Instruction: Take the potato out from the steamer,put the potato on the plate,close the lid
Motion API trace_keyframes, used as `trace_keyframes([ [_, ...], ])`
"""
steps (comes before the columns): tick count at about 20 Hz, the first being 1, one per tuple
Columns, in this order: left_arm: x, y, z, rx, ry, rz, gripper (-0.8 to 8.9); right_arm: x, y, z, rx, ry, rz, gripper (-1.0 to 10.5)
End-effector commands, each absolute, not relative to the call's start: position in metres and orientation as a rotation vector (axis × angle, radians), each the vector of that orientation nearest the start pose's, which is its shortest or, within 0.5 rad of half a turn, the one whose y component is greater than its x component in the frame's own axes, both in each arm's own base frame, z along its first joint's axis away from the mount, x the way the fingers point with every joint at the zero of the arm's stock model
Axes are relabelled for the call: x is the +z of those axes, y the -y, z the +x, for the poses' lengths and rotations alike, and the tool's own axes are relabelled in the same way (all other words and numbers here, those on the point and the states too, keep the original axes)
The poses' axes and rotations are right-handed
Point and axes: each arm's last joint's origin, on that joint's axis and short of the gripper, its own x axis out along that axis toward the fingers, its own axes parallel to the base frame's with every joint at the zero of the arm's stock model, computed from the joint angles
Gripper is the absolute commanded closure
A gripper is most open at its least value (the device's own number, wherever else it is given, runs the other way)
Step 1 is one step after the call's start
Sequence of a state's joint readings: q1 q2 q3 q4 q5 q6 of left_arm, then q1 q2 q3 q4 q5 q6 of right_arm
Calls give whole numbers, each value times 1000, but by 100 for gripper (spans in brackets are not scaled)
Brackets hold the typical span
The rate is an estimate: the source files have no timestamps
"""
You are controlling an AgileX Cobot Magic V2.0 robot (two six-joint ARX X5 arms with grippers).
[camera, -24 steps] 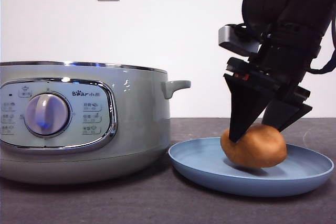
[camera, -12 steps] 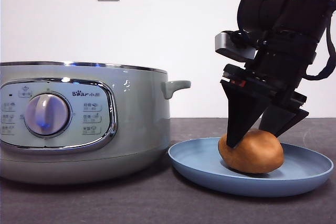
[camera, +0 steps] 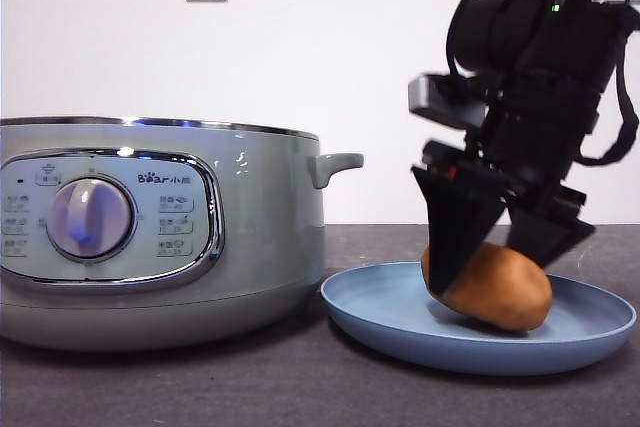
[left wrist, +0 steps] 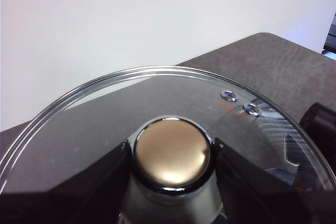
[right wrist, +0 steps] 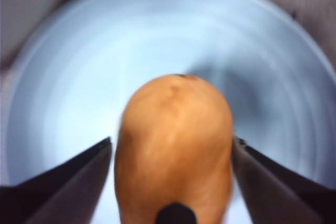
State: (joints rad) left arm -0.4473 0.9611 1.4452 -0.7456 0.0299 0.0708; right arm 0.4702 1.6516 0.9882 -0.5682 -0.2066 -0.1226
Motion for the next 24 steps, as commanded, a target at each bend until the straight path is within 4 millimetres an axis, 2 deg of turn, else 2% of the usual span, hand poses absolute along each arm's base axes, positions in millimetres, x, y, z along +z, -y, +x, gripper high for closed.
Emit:
trace_keyframes([
  [1, 473, 64, 131, -484, -158, 115, 822, 166, -142, 266, 652, -1231, -266, 540],
  [5, 472, 64, 131, -484, -158, 115, 822, 170, -142, 266, 654, -1209, -263, 540],
  [8, 472, 64, 131, -484, -158, 115, 822, 182, -142, 266, 657, -1166, -259, 540],
  [12, 472, 64, 131, -484, -158, 115, 822, 209, -138, 258, 664, -1071, -248, 541],
  [17, 469, 69, 142, -486, -183, 120, 822, 258, -126, 236, 637, -886, -238, 546],
  [19, 465, 74, 152, -487, -212, 125, 822, 278, -118, 223, 624, -808, -233, 646],
  [21, 459, 79, 163, -490, -246, 132, 822, 298, -110, 207, 625, -720, -221, 814],
  [22, 456, 82, 169, -492, -267, 136, 822, 308, -106, 199, 620, -670, -216, 935],
  [24, 448, 89, 182, -521, -311, 138, 822, 324, -98, 184, 604, -590, -209, 958],
])
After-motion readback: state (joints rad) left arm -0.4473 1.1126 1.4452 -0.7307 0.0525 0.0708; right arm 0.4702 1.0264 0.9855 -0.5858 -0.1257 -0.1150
